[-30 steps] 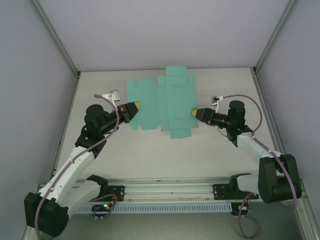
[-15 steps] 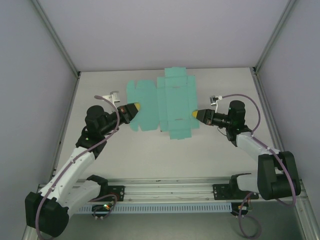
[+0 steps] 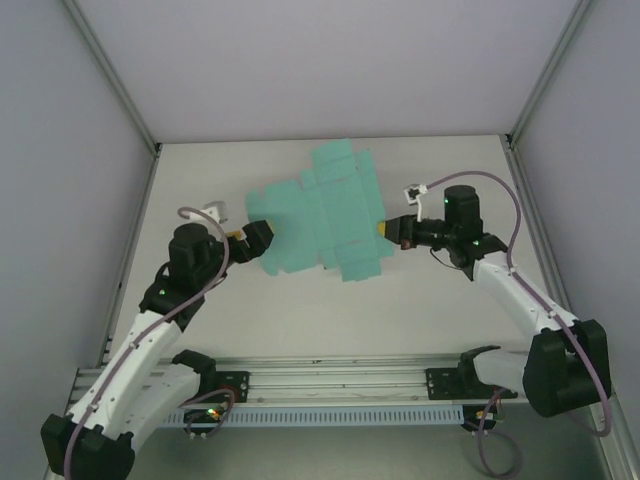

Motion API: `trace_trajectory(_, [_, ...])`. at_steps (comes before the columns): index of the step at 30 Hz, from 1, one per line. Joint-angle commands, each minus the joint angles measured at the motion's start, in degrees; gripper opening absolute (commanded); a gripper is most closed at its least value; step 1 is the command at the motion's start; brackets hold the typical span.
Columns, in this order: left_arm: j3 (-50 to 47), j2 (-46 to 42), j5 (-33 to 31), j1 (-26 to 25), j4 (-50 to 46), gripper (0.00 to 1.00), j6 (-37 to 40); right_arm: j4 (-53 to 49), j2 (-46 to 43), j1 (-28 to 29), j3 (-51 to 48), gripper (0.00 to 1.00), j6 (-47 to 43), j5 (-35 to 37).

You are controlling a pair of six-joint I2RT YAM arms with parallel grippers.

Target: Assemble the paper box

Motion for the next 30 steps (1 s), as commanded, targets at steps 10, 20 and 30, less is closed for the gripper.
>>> trace_trajectory(10, [3.4,3.6,-1.5,0.0,-8.3,1.0,5.7,-14.4,10.2,20.8,8.0,0.0,-29.9,52.3])
trace_trajectory(20, [9.8,18.5,13.3,-1.1,2.5,1.0,3.3,17.1,12.5,33.0,-4.3,0.0,-53.7,72.8])
trace_trajectory(30, [18.4,31.8,18.7,-3.6,4.6,1.0,3.8,21.4,12.3,34.4,-7.4,0.0,-54.0,68.6])
